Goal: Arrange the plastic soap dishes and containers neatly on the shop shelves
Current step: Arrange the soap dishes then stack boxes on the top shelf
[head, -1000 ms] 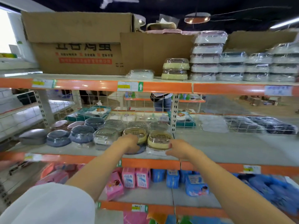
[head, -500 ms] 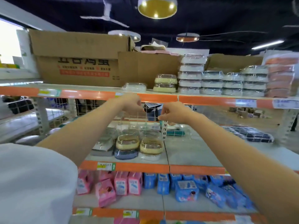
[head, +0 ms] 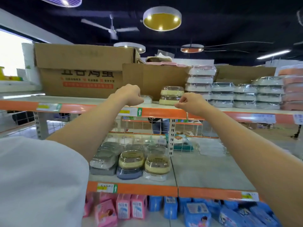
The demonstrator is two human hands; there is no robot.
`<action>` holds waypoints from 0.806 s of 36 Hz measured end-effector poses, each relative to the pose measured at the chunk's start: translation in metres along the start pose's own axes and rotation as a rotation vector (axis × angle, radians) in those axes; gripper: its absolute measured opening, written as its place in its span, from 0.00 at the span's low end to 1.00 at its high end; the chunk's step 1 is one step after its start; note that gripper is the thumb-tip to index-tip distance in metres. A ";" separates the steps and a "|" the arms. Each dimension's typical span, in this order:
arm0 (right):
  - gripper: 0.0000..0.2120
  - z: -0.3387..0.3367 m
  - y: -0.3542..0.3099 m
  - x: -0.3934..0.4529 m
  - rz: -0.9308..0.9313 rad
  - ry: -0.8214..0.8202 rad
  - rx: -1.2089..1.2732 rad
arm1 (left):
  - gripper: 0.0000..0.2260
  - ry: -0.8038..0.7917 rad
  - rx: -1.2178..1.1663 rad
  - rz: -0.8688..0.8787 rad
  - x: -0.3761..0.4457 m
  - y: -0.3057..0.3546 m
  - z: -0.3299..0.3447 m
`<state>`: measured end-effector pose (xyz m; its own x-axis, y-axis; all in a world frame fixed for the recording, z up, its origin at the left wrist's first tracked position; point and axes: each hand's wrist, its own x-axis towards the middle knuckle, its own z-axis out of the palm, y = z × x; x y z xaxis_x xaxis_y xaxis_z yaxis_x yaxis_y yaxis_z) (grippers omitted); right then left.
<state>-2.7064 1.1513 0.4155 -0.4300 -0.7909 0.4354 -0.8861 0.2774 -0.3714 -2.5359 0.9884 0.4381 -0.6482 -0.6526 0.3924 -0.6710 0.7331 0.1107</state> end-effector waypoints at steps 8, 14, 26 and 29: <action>0.16 0.018 0.014 0.062 0.086 0.006 -0.059 | 0.10 -0.047 0.021 -0.019 0.063 -0.036 0.017; 0.20 0.037 0.035 0.119 0.176 -0.004 -0.035 | 0.11 -0.080 0.052 -0.038 0.113 -0.058 0.035; 0.17 0.040 0.060 0.217 0.322 0.105 -0.114 | 0.14 -0.124 0.107 -0.094 0.202 -0.085 0.040; 0.16 0.041 0.064 0.232 0.349 0.110 -0.089 | 0.16 -0.147 0.131 -0.103 0.216 -0.085 0.045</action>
<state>-2.8559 0.9632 0.4595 -0.7208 -0.5780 0.3826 -0.6921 0.5704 -0.4422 -2.6349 0.7763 0.4725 -0.6125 -0.7510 0.2465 -0.7716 0.6358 0.0199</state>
